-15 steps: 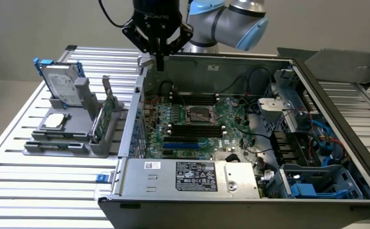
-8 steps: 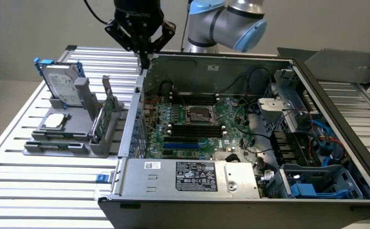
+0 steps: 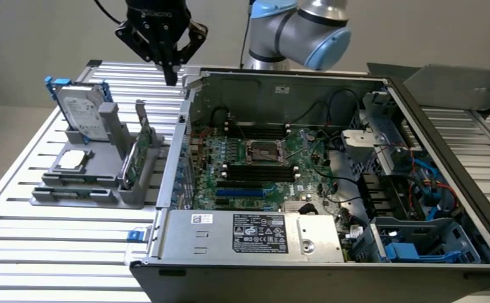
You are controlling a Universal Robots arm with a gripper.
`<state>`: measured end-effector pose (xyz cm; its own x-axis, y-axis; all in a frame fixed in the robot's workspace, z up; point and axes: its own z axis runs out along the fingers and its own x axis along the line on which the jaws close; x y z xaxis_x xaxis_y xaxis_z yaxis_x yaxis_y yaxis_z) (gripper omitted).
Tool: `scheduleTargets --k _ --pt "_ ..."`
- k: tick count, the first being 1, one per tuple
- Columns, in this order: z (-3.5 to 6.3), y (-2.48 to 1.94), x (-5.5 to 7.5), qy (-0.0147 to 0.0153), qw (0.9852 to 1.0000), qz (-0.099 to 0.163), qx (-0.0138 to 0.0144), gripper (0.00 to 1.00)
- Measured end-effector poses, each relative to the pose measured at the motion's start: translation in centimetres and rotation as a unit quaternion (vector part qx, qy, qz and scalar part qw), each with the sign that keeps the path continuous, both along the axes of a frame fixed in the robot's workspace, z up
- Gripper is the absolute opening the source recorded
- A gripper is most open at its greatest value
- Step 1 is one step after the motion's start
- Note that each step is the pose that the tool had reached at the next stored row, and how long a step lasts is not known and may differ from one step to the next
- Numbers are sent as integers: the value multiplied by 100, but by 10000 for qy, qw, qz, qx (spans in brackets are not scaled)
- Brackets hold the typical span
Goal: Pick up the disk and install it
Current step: 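Reach for the disk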
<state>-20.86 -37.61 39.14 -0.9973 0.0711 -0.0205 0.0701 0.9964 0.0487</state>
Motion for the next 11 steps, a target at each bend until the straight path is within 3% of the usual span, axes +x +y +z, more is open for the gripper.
scheduleTargets --k 11 --pt "-6 208 -497 -5 10000 -1 0 11"
